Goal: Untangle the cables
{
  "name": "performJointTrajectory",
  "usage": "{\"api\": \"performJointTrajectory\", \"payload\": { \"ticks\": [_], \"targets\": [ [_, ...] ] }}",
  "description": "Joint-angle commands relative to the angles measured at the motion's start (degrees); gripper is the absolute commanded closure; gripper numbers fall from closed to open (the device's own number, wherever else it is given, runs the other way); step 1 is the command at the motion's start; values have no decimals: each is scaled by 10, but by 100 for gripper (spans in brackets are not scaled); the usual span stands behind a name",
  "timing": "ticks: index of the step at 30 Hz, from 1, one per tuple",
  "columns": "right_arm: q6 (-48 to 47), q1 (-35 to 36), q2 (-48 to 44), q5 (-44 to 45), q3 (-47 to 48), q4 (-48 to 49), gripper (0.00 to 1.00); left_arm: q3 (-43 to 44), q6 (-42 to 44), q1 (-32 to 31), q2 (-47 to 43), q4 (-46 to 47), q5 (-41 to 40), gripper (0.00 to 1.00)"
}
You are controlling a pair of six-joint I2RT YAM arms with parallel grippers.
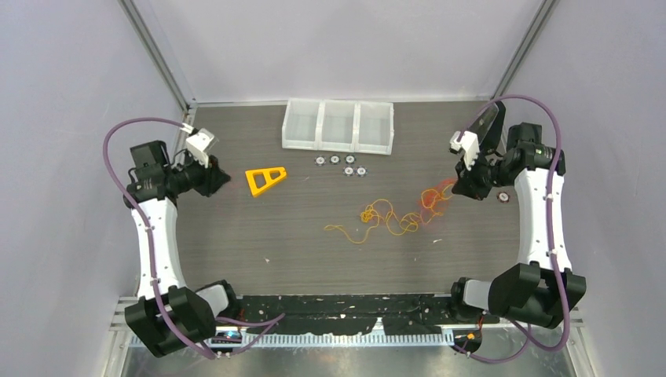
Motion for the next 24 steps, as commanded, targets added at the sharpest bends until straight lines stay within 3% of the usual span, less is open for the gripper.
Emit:
{"api": "performJointTrajectory", "payload": {
  "ticks": [1,4,7,10,15,17,18,19,22,24],
  "targets": [
    [23,50,-6,-74,58,-35,95,43,83,-70,-11,-99,38,39],
    [119,158,-28,-102,73,6,95,20,-3,-188,-42,-9,37,20],
    [207,245,-49,-107,93,100,95,-6,-75,-305,-62,119,7,11],
    [296,323,-53,-103,120,164,95,15,-120,-389,-35,158,-1,1],
    [386,408,-55,-102,121,230,95,35,-222,-519,17,298,-56,0],
    [408,421,-57,-105,114,256,95,48,-232,-562,45,312,-72,0],
    [414,423,-57,-107,113,266,95,50,-237,-577,57,321,-74,2],
    [419,424,-55,-110,114,269,95,50,-242,-586,65,328,-73,11],
    [408,423,-53,-94,116,257,94,49,-262,-587,79,327,-60,60],
    [395,418,-56,-71,112,239,94,45,-252,-571,73,299,-33,78]
  ]
}}
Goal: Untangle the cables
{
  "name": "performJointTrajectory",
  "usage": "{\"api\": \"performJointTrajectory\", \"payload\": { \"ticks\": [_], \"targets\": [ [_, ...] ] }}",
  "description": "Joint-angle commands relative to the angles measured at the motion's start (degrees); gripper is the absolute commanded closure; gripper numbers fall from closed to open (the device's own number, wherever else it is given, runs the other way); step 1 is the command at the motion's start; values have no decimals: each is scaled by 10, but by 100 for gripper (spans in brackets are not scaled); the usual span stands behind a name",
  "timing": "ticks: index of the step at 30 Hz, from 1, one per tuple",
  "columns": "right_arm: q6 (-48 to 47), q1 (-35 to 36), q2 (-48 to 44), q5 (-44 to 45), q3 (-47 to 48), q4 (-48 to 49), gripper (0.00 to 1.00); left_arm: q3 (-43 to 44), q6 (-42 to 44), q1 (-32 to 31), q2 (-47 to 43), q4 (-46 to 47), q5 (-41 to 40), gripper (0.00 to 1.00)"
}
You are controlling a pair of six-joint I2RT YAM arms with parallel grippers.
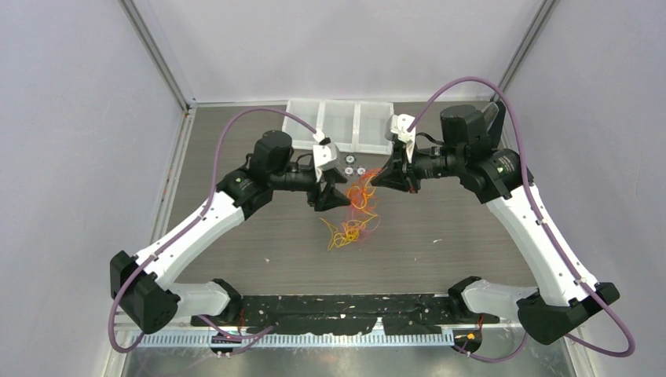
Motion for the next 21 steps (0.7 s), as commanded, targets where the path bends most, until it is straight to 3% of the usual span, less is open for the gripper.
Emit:
{"api": "performJointTrajectory", "payload": {
  "ticks": [1,2,5,10,11,12,13,14,16,21],
  "targets": [
    [5,-14,-9,27,2,6,95,11,-13,33,-20,8,32,94],
    [2,-20,-9,32,0,-11,95,1,-19,52,-33,5,41,100],
    [-40,-76,-14,38,-9,-53,95,-31,-34,126,-70,-3,70,100],
    [-101,-151,-16,-7,-17,-121,95,-50,71,192,-117,-85,87,99],
    [-98,-152,-16,-17,-18,-122,95,-49,77,175,-120,-86,82,74],
    [-78,-149,-15,-31,-21,-108,95,-46,75,152,-119,-79,68,29],
    [-67,-146,-15,-35,-25,-85,95,-44,69,123,-114,-64,43,11],
    [-51,-138,-11,-38,-26,-76,95,-43,65,95,-107,-44,18,5],
    [-38,-125,-3,-40,-26,-61,94,-41,61,44,-85,5,-14,2],
    [-12,-85,1,-41,-11,-37,95,26,7,-33,17,90,-30,10]
  ]
}}
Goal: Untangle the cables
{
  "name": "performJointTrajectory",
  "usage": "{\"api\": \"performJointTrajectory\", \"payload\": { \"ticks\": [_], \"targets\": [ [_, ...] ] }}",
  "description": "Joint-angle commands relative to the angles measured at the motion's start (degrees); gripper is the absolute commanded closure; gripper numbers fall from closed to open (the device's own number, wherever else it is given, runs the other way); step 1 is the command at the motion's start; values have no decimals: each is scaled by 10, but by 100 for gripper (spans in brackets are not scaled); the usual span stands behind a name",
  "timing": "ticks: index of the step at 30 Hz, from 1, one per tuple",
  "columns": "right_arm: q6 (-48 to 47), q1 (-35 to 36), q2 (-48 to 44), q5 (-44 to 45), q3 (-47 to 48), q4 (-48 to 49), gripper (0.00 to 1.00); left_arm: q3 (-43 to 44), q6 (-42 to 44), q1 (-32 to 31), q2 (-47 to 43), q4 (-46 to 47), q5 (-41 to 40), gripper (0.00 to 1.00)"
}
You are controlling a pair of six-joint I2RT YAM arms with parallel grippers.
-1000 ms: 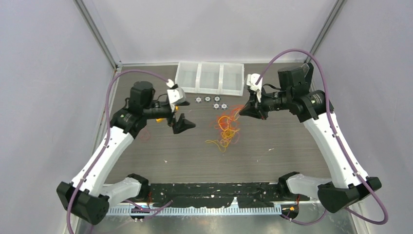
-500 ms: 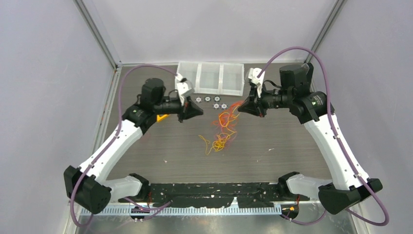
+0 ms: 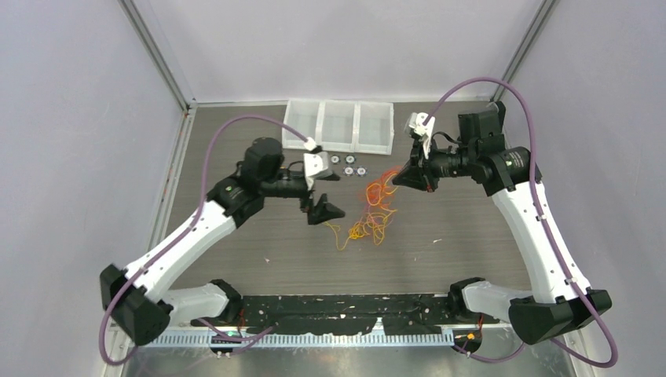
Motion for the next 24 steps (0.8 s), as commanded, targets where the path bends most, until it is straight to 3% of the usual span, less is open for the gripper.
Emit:
{"api": "performJointTrajectory", "payload": {
  "ticks": [1,5,8,9,13,16,24],
  "targets": [
    [42,42,-2,-22,18,47,94,79,-39,-49,80,99,-33,15],
    [76,59,-9,-7,17,78,93,102,-43,-69,115,93,-23,46],
    [54,55,-15,18,17,56,92,98,-2,-64,99,30,-15,91],
    [47,51,-17,23,15,41,92,88,11,-55,84,11,-15,100],
    [-4,6,-28,72,-13,-3,93,21,10,24,0,-22,4,100],
    [-76,-67,-27,101,-42,-35,95,0,51,93,-44,-87,20,100],
    [-230,-237,17,132,-75,-111,95,-2,122,265,-81,-186,41,100]
  ]
}}
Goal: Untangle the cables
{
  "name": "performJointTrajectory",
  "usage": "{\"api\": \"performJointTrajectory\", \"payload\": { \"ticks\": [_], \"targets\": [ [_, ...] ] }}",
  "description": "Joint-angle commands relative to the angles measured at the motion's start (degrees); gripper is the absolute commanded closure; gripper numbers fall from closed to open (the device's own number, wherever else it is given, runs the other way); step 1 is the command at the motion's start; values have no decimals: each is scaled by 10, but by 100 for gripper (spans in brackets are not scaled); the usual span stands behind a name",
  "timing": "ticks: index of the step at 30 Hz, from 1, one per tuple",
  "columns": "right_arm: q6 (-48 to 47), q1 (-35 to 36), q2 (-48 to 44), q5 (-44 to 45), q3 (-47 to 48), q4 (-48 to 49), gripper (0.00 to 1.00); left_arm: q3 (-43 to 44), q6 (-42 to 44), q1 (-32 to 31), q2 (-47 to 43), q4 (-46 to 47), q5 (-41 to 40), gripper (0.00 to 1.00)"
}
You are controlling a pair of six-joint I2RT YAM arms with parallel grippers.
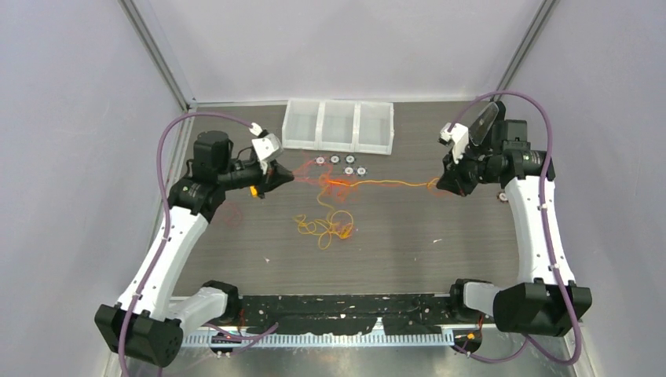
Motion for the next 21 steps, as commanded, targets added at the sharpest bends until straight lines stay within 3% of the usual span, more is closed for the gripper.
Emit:
{"api": "performJointTrajectory", "payload": {
  "ticks": [1,5,13,21],
  "targets": [
    [-112,-67,19,40,1,-47,95,-3,51,70,-11,-75,17,100],
    [-160,-132,45,61,10,-55,95,9,91,151,-13,-110,22,100],
    [-243,-250,113,94,34,-68,94,75,241,371,51,-219,33,100],
    [-274,-301,150,116,35,-61,95,126,259,427,98,-222,23,100]
  ]
}}
